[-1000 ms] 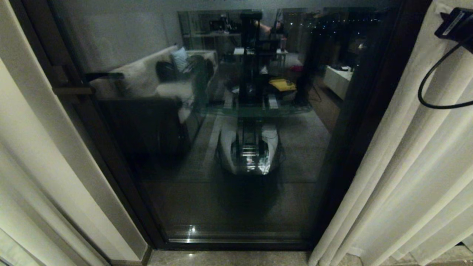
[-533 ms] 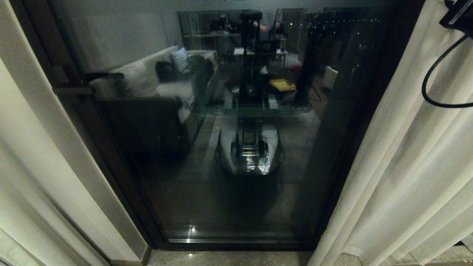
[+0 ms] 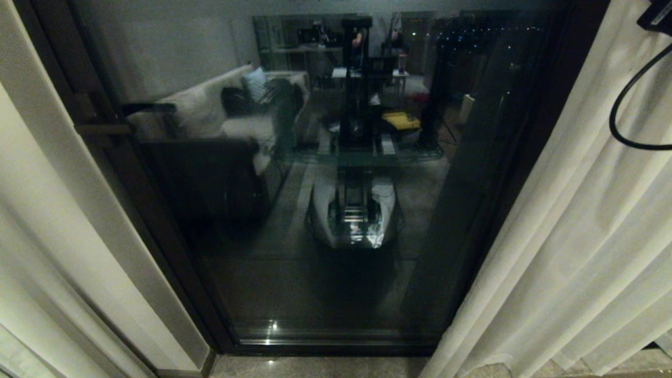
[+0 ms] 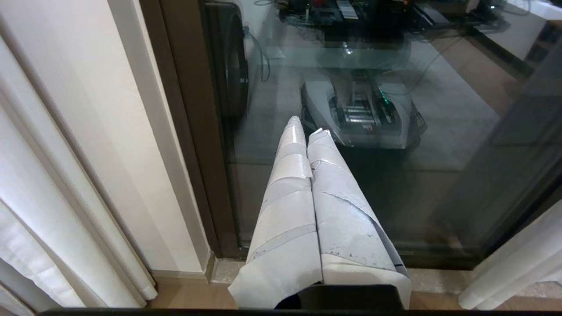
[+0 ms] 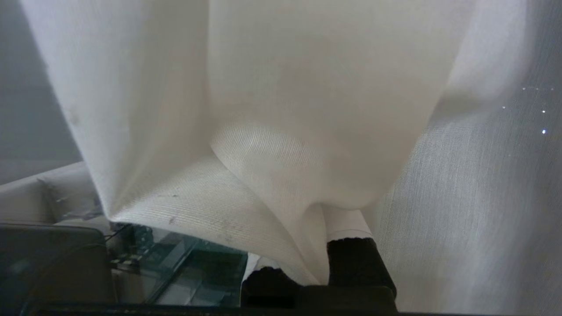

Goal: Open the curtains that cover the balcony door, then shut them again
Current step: Pull the inner curtains open on both sides

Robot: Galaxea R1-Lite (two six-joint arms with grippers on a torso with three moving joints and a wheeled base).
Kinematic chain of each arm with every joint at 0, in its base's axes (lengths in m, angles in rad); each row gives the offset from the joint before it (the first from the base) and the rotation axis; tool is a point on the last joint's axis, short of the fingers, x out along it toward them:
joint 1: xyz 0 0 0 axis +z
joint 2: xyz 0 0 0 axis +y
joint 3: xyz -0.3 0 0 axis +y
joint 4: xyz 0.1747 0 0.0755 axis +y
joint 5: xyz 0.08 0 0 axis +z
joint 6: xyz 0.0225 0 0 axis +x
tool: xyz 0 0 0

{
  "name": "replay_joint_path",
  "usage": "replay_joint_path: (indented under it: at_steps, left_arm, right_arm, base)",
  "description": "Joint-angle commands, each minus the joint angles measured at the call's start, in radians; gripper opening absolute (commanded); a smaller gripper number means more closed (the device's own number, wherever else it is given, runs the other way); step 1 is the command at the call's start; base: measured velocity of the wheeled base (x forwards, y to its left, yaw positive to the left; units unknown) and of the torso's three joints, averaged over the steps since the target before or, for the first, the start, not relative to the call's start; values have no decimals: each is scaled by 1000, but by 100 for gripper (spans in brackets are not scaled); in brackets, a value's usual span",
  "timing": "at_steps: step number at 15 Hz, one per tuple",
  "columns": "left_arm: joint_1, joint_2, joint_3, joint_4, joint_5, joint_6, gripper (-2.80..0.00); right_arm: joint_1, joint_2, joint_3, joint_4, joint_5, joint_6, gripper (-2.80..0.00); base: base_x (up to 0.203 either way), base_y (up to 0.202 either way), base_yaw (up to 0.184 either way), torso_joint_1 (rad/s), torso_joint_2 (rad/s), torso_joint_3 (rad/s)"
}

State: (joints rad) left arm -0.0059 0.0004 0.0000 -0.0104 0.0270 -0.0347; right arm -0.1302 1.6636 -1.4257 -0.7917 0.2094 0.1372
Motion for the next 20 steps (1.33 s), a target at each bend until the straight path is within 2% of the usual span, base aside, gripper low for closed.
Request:
replay_joint_path:
  at_steps: [1, 6, 11, 20]
  left_arm:
    - [0, 0, 0, 0, 1, -1, -280]
    - [0, 0, 0, 0, -1, -2, -280]
    - [0, 0, 0, 0, 1, -1, -280]
    - [0, 0, 0, 0, 1, -1, -280]
  right_arm:
    - [0, -5, -2, -4, 2, 1, -280]
    - [0, -8, 7, -4, 1, -1, -280]
    - [-1, -42, 103, -15, 1, -2, -280]
    - [-2, -27, 97, -43, 2, 2, -280]
  base:
    - [0, 0, 0, 0, 0, 0]
    - [0, 0, 0, 0, 0, 0]
    - [0, 0, 0, 0, 0, 0]
    - [0, 0, 0, 0, 0, 0]
